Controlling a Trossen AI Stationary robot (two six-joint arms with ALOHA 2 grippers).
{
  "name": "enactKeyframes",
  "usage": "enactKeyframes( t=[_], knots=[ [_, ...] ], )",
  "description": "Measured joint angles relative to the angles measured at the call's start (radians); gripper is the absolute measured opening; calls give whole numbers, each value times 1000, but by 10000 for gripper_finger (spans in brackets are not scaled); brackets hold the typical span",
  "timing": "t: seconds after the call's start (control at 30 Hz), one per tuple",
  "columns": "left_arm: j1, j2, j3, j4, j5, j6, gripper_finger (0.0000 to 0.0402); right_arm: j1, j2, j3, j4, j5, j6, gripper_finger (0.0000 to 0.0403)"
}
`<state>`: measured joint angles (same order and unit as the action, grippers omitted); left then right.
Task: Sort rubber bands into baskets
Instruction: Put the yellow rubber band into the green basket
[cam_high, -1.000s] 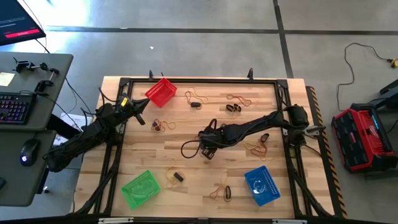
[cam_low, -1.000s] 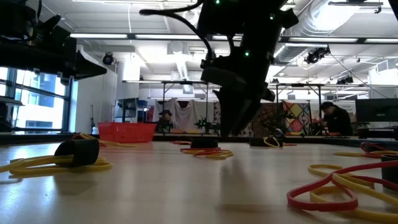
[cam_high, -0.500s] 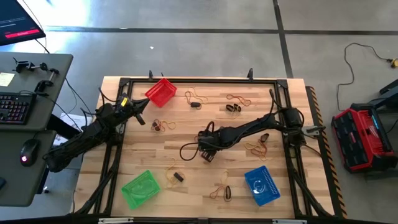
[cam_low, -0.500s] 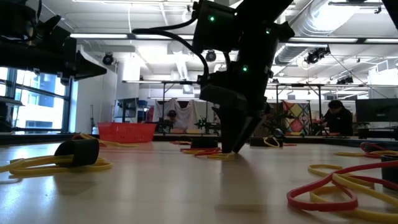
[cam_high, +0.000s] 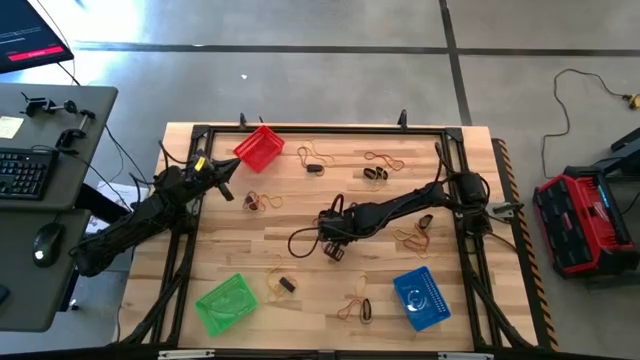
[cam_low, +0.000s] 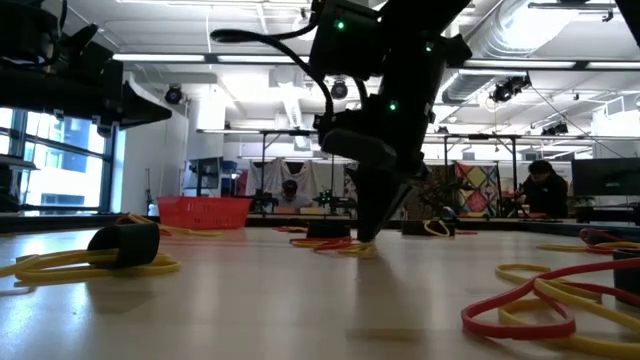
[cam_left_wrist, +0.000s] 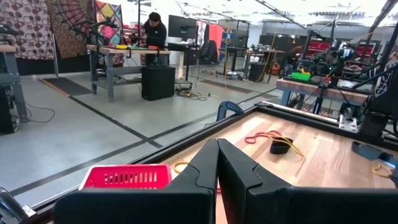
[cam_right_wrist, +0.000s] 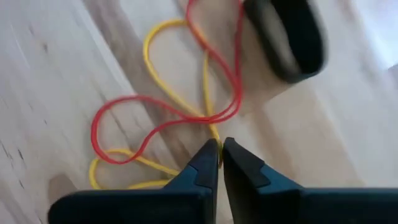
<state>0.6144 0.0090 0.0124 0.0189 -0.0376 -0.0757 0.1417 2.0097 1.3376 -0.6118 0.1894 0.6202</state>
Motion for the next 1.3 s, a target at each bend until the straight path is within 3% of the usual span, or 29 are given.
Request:
enactKeyframes(
  t=[0.63,0.9,1.3],
  knots=[
    [0,0,0,0,0,0,1,84,-74,17,-37,166,32,0],
    [0,0,0,0,0,0,1,116,-74,145,-158,322,5,0],
    [0,0,0,0,0,0,1,134,-74,280,-169,536,-122,0]
  ],
)
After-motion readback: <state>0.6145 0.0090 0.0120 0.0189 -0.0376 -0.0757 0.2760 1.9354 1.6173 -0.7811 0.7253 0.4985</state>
